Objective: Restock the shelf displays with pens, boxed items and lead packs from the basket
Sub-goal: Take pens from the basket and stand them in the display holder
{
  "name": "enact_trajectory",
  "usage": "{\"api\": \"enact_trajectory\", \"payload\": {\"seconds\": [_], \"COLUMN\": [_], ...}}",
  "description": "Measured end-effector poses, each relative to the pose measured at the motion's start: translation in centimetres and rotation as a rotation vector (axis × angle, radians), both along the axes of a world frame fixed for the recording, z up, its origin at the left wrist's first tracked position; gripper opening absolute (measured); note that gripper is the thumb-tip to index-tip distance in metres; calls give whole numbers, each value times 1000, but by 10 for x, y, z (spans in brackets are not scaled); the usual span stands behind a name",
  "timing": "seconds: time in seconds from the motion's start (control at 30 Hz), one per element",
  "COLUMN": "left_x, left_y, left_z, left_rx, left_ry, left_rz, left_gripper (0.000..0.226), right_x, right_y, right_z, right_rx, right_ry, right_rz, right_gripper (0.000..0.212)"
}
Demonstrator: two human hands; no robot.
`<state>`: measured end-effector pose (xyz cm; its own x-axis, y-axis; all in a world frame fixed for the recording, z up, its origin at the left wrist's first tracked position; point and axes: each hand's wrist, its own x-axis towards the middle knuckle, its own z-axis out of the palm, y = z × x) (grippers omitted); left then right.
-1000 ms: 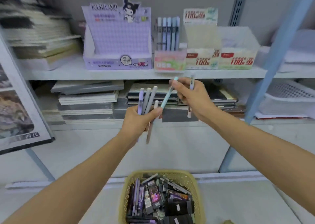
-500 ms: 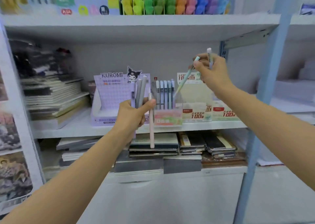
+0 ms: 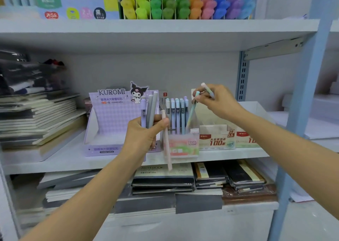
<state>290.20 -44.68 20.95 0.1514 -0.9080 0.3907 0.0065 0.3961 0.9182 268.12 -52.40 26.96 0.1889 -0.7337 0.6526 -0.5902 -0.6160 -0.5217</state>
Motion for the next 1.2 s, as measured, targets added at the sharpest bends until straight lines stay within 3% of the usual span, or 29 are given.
{"api": "enact_trajectory", "payload": {"seconds": [0.37,0.77,0.87,0.97,1.03,1.2], "left_x": [-5,-2,-5,-9,-14,-22], "left_y": [0,-2,2,8,14,32], "left_z": [0,-1,2,5,6,8], "left_rx": [-5,-14,-10,-4,11,62], "left_ry": [7,-21,-17,-11,-5,-11], "left_rz": [-15,-39,-51,-49,-64,-144], "left_gripper": [22,18,16,17,17,20], "right_x": [4,16,16,14,13,13], "right_y": [0,2,15,32,42,61], "right_z": [4,-6,2,6,3,-2], "right_rx": [44,42,188,409,414,383], "right_ry": [30,-35,-317,-654,-653,-555], "right_rz": [69,-41,123,424,530,417], "right_gripper": [15,15,20,28,36,46]}}
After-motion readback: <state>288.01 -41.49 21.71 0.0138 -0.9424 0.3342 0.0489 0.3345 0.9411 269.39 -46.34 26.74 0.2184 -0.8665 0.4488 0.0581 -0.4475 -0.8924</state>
